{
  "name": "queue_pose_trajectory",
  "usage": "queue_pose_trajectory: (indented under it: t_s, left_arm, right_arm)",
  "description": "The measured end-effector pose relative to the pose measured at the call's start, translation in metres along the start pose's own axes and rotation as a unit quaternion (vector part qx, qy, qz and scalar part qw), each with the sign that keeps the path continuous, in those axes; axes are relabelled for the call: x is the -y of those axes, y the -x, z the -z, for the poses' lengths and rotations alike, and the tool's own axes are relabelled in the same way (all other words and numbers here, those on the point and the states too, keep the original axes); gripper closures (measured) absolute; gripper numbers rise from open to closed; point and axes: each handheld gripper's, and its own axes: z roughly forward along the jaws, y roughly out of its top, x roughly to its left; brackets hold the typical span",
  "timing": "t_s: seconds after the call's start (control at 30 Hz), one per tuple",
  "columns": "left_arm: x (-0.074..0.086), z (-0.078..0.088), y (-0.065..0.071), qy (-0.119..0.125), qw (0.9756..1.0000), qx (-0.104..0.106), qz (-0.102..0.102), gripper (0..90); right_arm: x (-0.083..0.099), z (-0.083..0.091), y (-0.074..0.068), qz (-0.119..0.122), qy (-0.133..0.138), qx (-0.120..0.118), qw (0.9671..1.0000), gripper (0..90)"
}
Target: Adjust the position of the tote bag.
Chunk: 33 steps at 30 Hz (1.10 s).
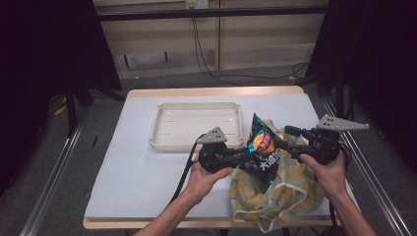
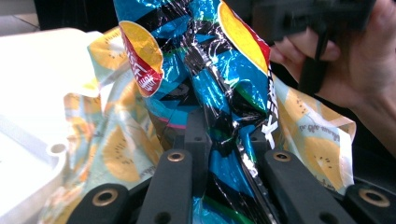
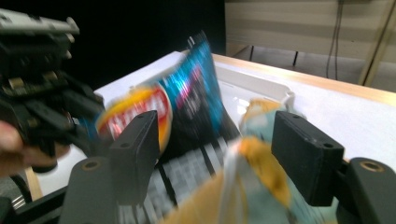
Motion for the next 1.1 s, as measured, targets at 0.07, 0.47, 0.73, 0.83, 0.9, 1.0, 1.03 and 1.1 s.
queue_pose_trajectory:
  t_s: [0.07, 0.47, 0.73, 0.83, 0.9, 1.0, 1.03, 1.1]
  left_arm:
    - [-0.002, 0.003, 0.000, -0.002, 1.0000, 0.002, -0.003, 78.6]
    - [-0.013, 0.042, -0.006, 0.003, 0.9995, -0.015, -0.029, 78.0]
    - [-0.032, 0.070, -0.011, 0.017, 0.9990, -0.013, -0.040, 77.5]
    - [-0.037, 0.084, -0.016, 0.021, 0.9986, -0.015, -0.047, 77.5]
    - [-0.037, 0.089, -0.017, 0.024, 0.9984, -0.015, -0.048, 77.4]
    - [-0.041, 0.111, -0.024, 0.033, 0.9980, -0.020, -0.050, 77.3]
    - [-0.041, 0.111, -0.024, 0.033, 0.9980, -0.020, -0.050, 77.2]
    - [-0.044, 0.126, -0.027, 0.029, 0.9973, -0.033, -0.059, 77.0]
  right_arm:
    - [0.005, 0.004, 0.001, -0.005, -0.005, 0.002, 1.0000, 30.8]
    - [0.030, 0.011, 0.001, -0.001, -0.017, 0.021, 0.9996, 38.6]
    - [0.045, 0.008, 0.008, -0.006, -0.042, 0.016, 0.9990, 46.3]
    - [0.040, 0.009, 0.009, -0.008, -0.038, 0.026, 0.9989, 37.9]
    - [0.037, 0.010, 0.009, -0.008, -0.036, 0.023, 0.9990, 35.9]
    - [0.027, 0.013, 0.009, -0.002, -0.029, 0.015, 0.9994, 32.5]
    - [0.025, 0.011, 0.010, -0.001, -0.029, 0.017, 0.9994, 31.5]
    - [0.021, 0.005, 0.013, -0.001, -0.037, 0.019, 0.9991, 28.9]
